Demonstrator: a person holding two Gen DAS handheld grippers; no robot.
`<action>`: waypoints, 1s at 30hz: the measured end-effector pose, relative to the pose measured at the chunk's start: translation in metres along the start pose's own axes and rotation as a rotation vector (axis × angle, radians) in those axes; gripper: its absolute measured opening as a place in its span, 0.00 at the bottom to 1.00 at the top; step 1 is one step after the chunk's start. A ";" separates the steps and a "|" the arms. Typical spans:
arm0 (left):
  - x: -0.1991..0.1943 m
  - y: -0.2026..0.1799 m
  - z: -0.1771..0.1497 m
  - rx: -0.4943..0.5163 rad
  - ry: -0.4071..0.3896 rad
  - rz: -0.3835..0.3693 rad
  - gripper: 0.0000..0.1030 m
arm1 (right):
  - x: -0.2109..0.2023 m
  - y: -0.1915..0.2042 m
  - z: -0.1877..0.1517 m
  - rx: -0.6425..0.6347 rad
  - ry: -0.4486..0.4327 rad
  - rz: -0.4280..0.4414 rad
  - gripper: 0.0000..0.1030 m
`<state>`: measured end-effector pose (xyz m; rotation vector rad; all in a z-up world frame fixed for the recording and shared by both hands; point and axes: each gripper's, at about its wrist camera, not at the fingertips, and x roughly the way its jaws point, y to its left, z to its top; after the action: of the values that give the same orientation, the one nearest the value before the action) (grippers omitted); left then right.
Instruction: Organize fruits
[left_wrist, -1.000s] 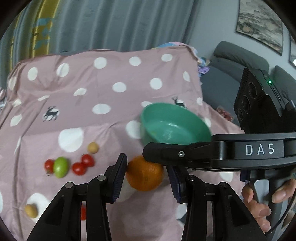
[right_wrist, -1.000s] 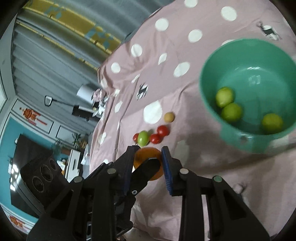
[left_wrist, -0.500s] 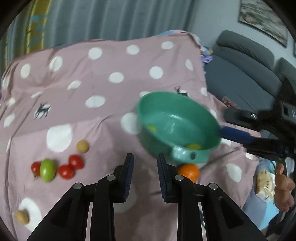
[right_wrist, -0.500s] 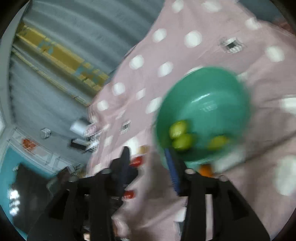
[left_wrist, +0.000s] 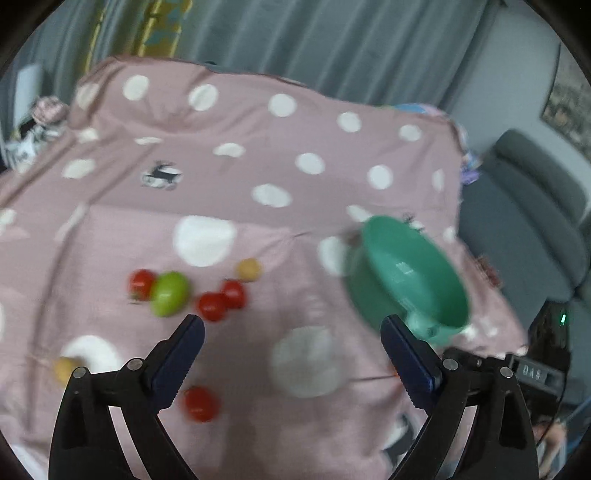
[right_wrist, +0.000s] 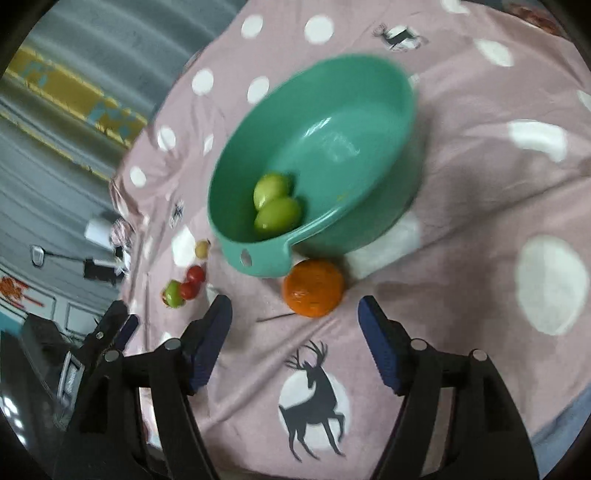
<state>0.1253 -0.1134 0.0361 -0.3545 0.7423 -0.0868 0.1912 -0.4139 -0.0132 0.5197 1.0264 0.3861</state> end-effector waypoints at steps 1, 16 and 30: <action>-0.001 0.004 -0.001 0.012 0.012 0.022 0.93 | 0.009 0.004 0.000 -0.011 0.017 -0.037 0.68; -0.043 0.083 -0.008 -0.029 0.020 0.050 0.93 | -0.011 0.057 -0.003 -0.124 -0.085 0.075 0.27; -0.030 0.099 -0.009 -0.026 0.100 0.065 0.93 | 0.054 0.046 0.000 0.055 0.057 0.026 0.64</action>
<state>0.0927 -0.0169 0.0147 -0.3526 0.8540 -0.0334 0.2135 -0.3480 -0.0249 0.5743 1.0883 0.3985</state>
